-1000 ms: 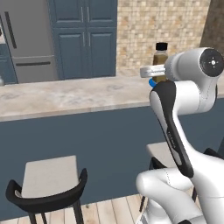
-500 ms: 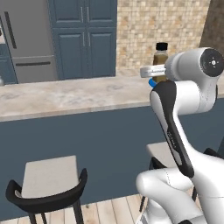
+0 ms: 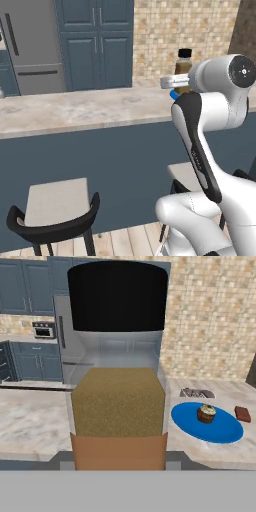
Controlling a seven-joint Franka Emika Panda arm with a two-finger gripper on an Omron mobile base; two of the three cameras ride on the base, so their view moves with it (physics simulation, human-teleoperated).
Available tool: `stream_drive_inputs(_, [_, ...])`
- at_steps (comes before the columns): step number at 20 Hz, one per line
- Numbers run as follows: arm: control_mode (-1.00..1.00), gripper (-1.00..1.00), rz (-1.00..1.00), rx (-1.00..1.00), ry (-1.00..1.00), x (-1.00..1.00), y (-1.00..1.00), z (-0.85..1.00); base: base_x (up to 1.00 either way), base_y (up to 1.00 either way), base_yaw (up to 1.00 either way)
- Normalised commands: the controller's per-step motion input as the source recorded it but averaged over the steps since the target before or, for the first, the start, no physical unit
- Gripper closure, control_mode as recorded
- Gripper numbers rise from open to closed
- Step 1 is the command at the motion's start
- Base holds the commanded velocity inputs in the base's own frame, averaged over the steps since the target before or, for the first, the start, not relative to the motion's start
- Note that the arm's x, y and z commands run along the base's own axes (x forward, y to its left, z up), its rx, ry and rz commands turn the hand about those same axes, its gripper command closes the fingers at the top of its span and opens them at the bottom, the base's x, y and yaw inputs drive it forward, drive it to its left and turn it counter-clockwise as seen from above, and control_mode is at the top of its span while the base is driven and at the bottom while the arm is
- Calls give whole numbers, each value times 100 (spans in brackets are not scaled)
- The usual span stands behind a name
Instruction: Take the cinnamon bottle from the cabinet and place it on the dining table, next to the plate with the cupcake. Then take the chocolate from the dining counter and place it on the cupcake plate.
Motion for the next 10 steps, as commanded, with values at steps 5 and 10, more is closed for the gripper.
stream_drive_inputs(5, [-100, 100, -8, -3, -13, 11, 0, 1, 0, 0, 0])
stream_drive_inputs(10, [-100, 100, -26, -10, -22, 40, 6, 5, 0, 0, 0])
